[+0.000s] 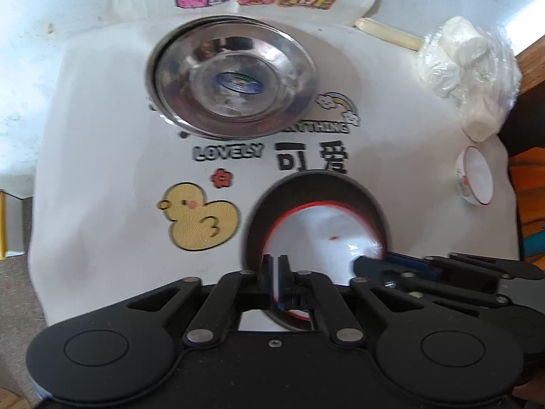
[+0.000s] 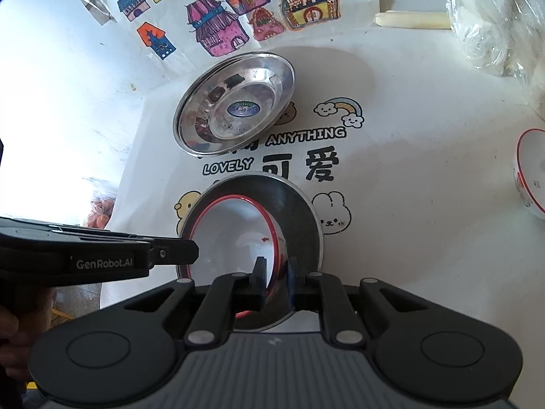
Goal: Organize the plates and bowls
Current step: 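Lift the white bowl with both grippers and lower it into the steel bowl, then open the left gripper while the right gripper opens, releasing the white bowl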
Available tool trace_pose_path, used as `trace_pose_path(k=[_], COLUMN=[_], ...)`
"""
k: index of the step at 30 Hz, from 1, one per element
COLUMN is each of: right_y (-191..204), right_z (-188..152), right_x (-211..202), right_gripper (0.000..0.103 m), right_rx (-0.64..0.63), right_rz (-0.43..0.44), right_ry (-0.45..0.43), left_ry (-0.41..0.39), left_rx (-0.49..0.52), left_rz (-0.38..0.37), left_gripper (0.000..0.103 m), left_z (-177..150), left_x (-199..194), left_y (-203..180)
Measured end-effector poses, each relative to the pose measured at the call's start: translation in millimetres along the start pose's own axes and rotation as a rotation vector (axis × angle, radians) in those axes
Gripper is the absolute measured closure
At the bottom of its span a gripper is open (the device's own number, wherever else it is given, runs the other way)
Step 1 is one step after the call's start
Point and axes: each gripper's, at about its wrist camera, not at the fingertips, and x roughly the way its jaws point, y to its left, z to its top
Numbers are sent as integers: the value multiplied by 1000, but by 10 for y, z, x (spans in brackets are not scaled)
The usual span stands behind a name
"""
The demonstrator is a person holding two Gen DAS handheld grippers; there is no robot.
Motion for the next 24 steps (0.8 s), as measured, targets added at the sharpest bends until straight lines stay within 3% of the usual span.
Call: trace_pose_path(k=[5,17,24], right_y=[71,38,-48], right_z=[29,36,46], right_x=[50,-12,-158], right_gripper=[85,83,73], right_rx=[-39,-32,-18], right_rz=[-15,-24,-45], right_ry=[7,-23,-77], left_ry=[-3,-20,-43], left_rx=[46,36,32], left_rz=[-6,1,0], left_gripper=[103,101,96], left_z=[28,88,118], left_x=[32,-44,-108], left_y=[-100,-56,-98])
